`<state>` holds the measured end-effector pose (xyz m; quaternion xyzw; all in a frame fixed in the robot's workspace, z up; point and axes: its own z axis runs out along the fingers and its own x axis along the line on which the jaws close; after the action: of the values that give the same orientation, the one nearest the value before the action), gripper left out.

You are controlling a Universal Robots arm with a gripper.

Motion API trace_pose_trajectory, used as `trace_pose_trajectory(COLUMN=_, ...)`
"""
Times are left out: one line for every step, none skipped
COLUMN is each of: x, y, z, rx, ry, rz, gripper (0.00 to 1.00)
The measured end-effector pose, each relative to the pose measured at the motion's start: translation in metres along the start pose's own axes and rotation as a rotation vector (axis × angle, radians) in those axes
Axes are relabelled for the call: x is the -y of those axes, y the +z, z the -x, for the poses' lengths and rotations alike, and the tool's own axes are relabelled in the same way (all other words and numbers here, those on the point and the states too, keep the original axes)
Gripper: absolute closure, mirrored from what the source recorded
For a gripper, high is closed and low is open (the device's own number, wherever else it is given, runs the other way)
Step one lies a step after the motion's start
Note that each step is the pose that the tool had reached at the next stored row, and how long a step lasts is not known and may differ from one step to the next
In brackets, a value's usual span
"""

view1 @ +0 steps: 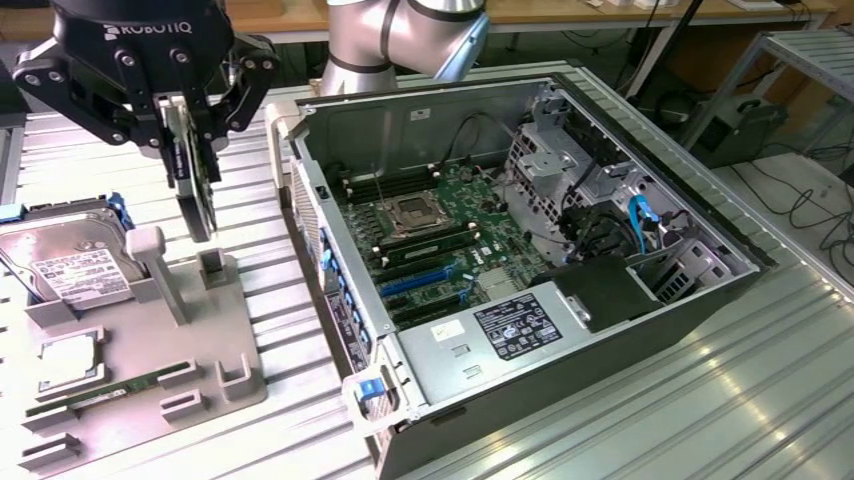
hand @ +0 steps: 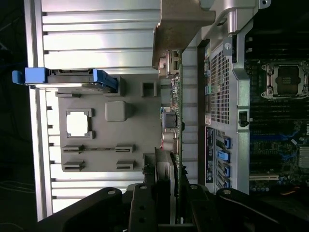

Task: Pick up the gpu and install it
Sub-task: 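Pick up the gpu and move the gpu toward the slot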

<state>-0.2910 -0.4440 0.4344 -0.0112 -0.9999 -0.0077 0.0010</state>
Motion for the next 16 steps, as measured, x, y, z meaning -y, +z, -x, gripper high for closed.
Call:
trace_pose_trajectory(x=0.0, y=0.0, z=0.001, rx=0.0, ry=0.0, rz=0.0, gripper=0.72)
trace_pose_trajectory(x=0.0, y=0.0001, z=0.001, rx=0.0, ry=0.0, rz=0.0001, gripper=0.72)
trace_pose_trajectory(x=0.0, y=0.0, z=0.002, rx=0.0, ry=0.0, rz=0.0, gripper=0.72)
trace_pose_trajectory(x=-0.0001, y=0.0, z=0.002, rx=-0.0001, ry=0.0, rz=0.0, gripper=0.72)
trace_pose_trajectory(x=-0.0001, y=0.0001, z=0.003, rx=0.0001, ry=0.0, rz=0.0, gripper=0.72)
trace_pose_trajectory(x=-0.0001, y=0.0, z=0.004, rx=0.0, ry=0.0, rz=0.0, gripper=0.72)
trace_pose_trajectory(x=-0.0001, y=0.0001, z=0.004, rx=0.0, ry=0.0, rz=0.0, gripper=0.72)
trace_pose_trajectory(x=-0.0001, y=0.0001, z=0.005, rx=0.0, ry=0.0, rz=0.0, gripper=0.72)
trace_pose_trajectory(x=-0.0001, y=0.0001, z=0.006, rx=0.0001, ry=0.0, rz=0.0001, gripper=0.72)
trace_pose_trajectory(x=-0.0002, y=0.0001, z=0.007, rx=0.0, ry=0.0, rz=0.0, gripper=0.72)
trace_pose_trajectory(x=-0.0002, y=0.0001, z=0.007, rx=0.0, ry=0.0, rz=0.0001, gripper=0.72)
trace_pose_trajectory(x=-0.0002, y=0.0001, z=0.008, rx=0.0001, ry=0.0, rz=0.0001, gripper=0.72)
trace_pose_trajectory(x=-0.0002, y=0.0001, z=0.008, rx=0.0, ry=0.0, rz=0.0, gripper=0.72)
trace_pose_trajectory(x=-0.0002, y=0.0001, z=0.009, rx=0.0, ry=0.0, rz=0.0, gripper=0.72)
trace_pose_trajectory(x=-0.0002, y=0.0001, z=0.01, rx=0.0, ry=0.0, rz=0.0, gripper=0.72)
trace_pose_trajectory(x=-0.0002, y=0.0001, z=0.011, rx=0.0, ry=0.0, rz=0.0, gripper=0.72)
